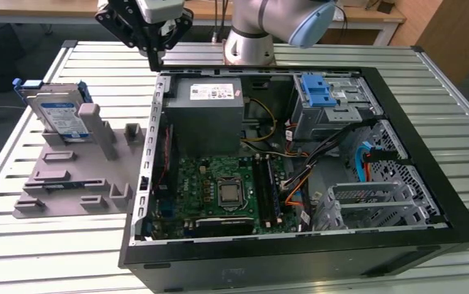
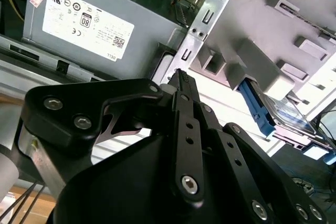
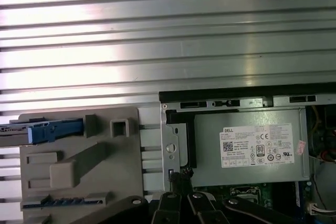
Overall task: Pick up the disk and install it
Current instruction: 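Reach for the disk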
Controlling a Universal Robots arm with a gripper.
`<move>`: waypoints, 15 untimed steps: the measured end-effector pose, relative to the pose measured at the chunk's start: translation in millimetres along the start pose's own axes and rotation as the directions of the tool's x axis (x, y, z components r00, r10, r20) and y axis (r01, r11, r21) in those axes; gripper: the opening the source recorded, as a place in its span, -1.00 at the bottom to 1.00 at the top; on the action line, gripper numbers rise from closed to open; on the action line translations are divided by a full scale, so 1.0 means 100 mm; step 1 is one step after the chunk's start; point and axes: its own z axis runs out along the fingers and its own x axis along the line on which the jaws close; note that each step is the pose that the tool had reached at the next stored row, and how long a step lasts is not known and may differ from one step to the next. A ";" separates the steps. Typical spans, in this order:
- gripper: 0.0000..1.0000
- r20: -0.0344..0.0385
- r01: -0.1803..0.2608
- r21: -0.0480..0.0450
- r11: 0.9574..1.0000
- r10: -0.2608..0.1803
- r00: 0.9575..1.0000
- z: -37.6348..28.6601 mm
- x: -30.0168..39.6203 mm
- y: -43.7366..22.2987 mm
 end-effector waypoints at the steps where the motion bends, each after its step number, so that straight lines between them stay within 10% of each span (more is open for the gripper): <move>1: -0.79 0.000 0.000 0.000 1.000 0.000 1.000 0.001 0.015 0.005; 15: -0.79 0.000 0.000 0.000 1.000 0.000 1.000 0.022 0.340 0.035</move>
